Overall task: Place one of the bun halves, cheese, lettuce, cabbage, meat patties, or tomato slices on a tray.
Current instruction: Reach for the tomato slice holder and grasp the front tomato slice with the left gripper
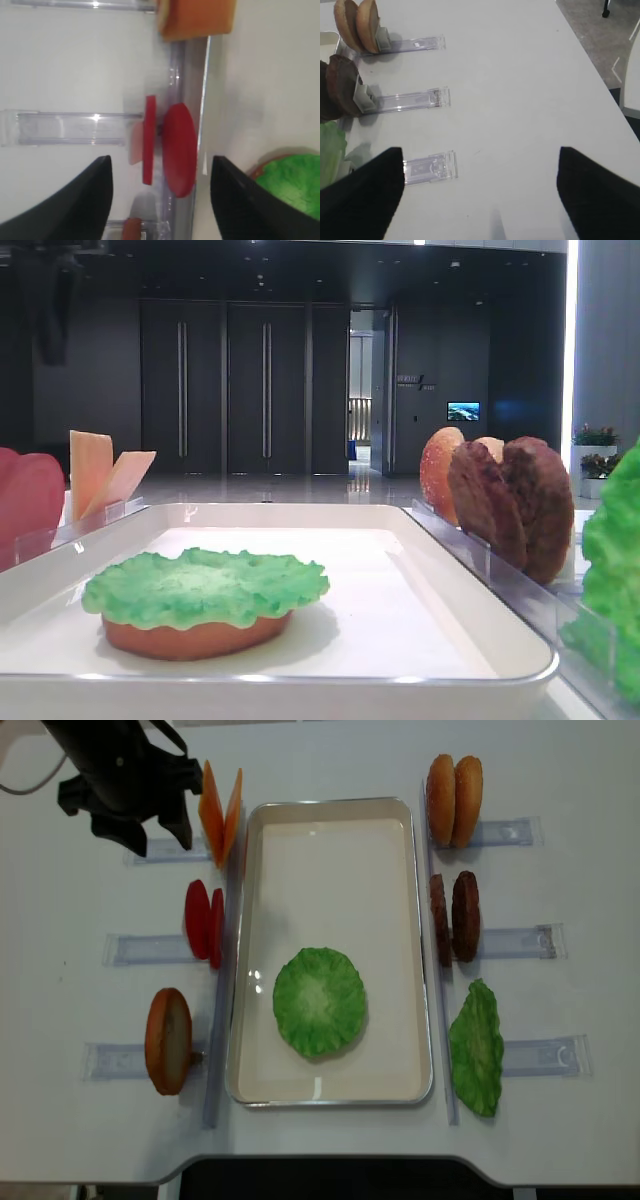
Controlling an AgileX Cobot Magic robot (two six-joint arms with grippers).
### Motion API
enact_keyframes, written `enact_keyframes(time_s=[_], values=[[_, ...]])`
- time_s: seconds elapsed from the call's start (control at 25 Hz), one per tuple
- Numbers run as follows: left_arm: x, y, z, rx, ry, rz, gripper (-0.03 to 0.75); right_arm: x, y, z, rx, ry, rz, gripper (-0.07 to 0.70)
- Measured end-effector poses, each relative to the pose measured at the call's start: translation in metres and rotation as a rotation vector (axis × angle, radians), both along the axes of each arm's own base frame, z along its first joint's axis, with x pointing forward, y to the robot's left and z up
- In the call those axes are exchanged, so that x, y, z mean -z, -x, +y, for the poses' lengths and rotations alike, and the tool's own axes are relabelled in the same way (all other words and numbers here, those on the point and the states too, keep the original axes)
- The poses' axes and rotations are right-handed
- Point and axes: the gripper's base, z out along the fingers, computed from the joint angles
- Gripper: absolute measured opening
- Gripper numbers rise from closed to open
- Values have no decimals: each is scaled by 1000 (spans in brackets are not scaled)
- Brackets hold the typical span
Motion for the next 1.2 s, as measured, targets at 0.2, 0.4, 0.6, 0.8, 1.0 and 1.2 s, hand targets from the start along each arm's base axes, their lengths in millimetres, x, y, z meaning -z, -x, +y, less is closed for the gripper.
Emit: enact_keyframes(time_s=[0.2,0.4,0.6,0.8,1.0,1.2], values=[[13,2,-36,79,-3,26,471,0,0,0,0,0,0,587],[25,1,-54,124,-14,55,471,0,0,0,0,0,0,587],[34,1,-56,132,-39,92,471,0,0,0,0,0,0,587],[46,-2,-54,120,-89,133,471,0,0,0,0,0,0,587],[53,-4,-54,120,-100,150,471,0,0,0,0,0,0,587],[60,-7,-56,119,-108,166,471,0,0,0,0,0,0,587]])
